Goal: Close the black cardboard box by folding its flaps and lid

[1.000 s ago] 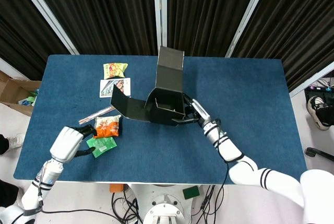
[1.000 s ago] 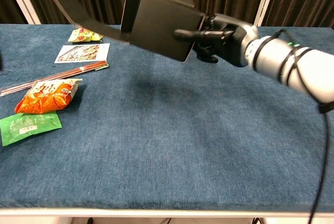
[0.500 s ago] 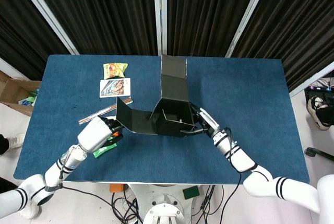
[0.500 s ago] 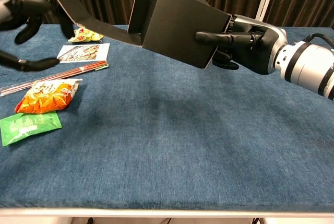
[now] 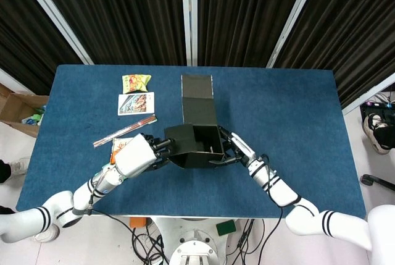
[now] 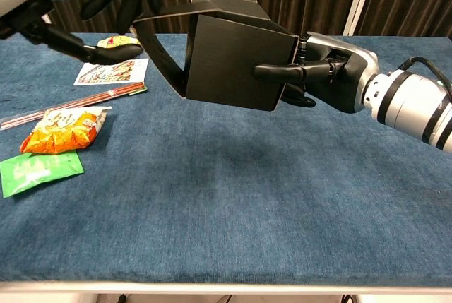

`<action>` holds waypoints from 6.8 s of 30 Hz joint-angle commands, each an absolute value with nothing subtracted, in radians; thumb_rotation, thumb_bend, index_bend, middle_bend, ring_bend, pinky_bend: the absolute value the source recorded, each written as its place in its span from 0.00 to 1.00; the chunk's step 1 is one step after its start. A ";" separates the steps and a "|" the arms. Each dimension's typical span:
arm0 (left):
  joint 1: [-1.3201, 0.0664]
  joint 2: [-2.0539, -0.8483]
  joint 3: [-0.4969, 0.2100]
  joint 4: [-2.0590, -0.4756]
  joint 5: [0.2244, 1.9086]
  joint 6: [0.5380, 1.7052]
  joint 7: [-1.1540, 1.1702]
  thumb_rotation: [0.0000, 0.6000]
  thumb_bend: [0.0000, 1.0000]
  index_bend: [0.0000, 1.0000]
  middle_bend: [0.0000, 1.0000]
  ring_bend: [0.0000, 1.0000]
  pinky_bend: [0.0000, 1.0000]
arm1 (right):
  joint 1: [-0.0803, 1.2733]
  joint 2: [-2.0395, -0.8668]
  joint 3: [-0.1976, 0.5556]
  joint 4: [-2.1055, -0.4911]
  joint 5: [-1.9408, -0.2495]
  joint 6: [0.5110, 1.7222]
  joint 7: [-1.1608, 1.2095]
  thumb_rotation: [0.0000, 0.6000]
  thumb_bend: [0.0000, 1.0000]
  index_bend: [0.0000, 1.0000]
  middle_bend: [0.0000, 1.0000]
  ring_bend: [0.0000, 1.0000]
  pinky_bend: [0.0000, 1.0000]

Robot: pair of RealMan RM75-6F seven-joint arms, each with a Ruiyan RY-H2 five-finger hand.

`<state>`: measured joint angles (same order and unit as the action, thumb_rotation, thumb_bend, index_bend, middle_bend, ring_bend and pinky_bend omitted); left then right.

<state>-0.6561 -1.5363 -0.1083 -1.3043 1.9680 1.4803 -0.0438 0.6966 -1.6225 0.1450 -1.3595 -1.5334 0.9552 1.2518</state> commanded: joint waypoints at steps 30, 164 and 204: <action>-0.785 -1.638 -0.088 -1.156 1.911 1.422 -0.094 1.00 0.20 0.41 0.40 0.77 0.99 | 0.742 -1.691 0.108 -1.263 -1.538 0.973 1.162 1.00 0.27 0.43 0.46 0.84 1.00; -0.753 -1.686 0.000 -1.042 1.497 0.963 -0.873 1.00 0.03 0.00 0.03 0.68 0.99 | 0.582 -1.324 0.001 -1.451 -1.602 1.266 0.587 1.00 0.00 0.00 0.14 0.71 1.00; -0.888 -1.856 -0.048 -0.866 1.506 0.802 -1.188 1.00 0.03 0.50 0.45 0.68 0.99 | 0.601 -1.320 0.058 -1.427 -1.403 0.965 0.698 1.00 0.00 0.00 0.14 0.69 1.00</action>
